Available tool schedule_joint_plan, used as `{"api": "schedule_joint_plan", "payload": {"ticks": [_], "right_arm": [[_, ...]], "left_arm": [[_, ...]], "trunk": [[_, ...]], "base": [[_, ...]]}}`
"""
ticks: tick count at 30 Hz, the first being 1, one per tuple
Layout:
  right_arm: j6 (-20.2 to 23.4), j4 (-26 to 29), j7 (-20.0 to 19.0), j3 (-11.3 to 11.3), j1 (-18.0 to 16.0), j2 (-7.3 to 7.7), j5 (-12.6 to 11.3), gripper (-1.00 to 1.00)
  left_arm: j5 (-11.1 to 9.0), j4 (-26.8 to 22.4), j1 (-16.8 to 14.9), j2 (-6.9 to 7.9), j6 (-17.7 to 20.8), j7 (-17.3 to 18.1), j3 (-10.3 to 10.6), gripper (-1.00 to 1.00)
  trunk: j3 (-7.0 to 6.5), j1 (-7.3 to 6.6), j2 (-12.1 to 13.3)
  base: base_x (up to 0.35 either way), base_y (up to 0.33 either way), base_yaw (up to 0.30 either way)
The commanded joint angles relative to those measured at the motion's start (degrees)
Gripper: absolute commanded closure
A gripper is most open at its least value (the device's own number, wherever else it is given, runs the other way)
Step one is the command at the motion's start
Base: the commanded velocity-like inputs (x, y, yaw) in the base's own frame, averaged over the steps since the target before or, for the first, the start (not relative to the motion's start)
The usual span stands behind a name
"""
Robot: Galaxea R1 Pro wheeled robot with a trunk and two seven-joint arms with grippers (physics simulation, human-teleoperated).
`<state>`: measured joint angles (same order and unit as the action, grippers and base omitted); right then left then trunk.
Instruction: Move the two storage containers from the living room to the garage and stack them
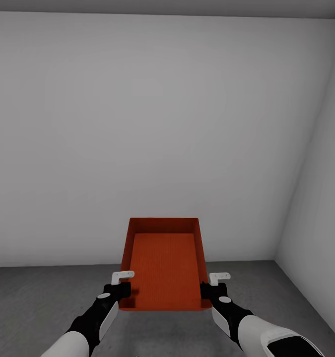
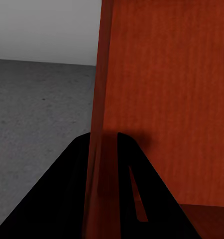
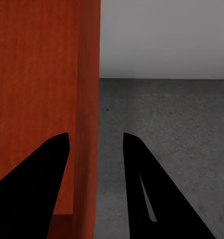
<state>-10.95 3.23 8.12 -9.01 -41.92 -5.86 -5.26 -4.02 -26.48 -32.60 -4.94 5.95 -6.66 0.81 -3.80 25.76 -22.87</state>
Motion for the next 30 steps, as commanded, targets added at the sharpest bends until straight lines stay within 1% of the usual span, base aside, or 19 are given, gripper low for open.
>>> {"api": "schedule_joint_plan", "payload": {"ticks": [1, 30], "right_arm": [[-0.2, 0.1, 0.0, 1.4, 0.0, -0.2, -0.2, 1.0], [-0.4, 0.1, 0.0, 1.4, 0.0, -0.2, -0.3, 1.0]], "left_arm": [[-1.9, -0.1, 0.0, -0.07, 0.4, -0.5, -1.2, 1.0], [-1.9, 0.0, 0.0, -0.07, 0.4, -0.5, -1.1, 1.0]], "trunk": [[0.06, 0.02, 0.0], [2.64, 0.02, 0.0]], "base": [[0.006, 0.0, 0.0], [0.0, 0.0, 0.0]]}}
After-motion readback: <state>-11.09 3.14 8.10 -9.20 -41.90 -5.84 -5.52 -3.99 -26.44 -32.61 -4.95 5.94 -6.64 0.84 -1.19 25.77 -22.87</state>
